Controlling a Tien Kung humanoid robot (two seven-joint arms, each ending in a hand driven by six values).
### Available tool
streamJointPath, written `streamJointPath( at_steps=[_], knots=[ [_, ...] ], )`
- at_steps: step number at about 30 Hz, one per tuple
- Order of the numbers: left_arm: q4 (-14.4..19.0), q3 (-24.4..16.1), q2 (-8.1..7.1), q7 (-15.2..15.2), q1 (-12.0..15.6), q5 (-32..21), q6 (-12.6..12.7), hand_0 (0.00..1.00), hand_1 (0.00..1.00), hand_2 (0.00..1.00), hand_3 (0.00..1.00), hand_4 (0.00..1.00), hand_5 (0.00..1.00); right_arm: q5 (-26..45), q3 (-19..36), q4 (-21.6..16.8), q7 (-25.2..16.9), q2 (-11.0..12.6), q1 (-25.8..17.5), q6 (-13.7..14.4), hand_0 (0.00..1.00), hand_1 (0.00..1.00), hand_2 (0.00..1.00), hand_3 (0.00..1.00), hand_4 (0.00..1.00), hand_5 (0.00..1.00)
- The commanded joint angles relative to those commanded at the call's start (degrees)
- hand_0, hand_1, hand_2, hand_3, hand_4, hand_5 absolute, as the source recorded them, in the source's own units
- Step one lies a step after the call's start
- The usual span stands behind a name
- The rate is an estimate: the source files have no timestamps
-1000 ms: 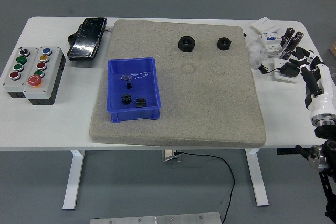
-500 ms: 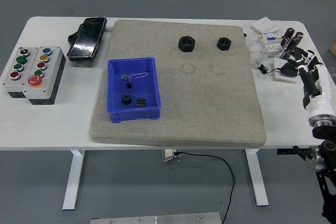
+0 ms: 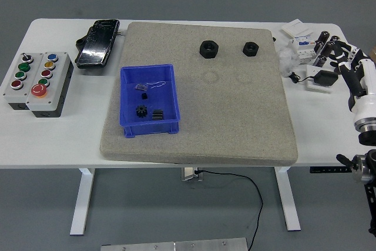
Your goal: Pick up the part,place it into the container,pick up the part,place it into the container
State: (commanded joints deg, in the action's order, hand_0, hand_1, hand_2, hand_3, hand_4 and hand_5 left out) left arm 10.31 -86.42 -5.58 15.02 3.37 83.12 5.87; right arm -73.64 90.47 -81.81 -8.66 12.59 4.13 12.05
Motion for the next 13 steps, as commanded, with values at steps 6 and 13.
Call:
streamJointPath(
  at_steps=[6,13],
  knots=[
    [0.00,-0.26,0.48,0.04,-0.11,0.12,0.08,0.658,0.624,0.582,0.613,0.714,0.363,3.86,2.55,1.03,-2.07,-0.56,-0.47,0.49,0.767,0.730,0.758,0.729,0.952,0.725],
    [0.00,-0.06,0.66,-0.10,-0.48,-0.20,0.00,0.658,0.624,0.582,0.613,0.714,0.363,5.90,4.37,1.27,-3.37,-1.47,-0.72,0.76,0.768,0.733,0.757,0.725,0.953,0.727]
  ],
)
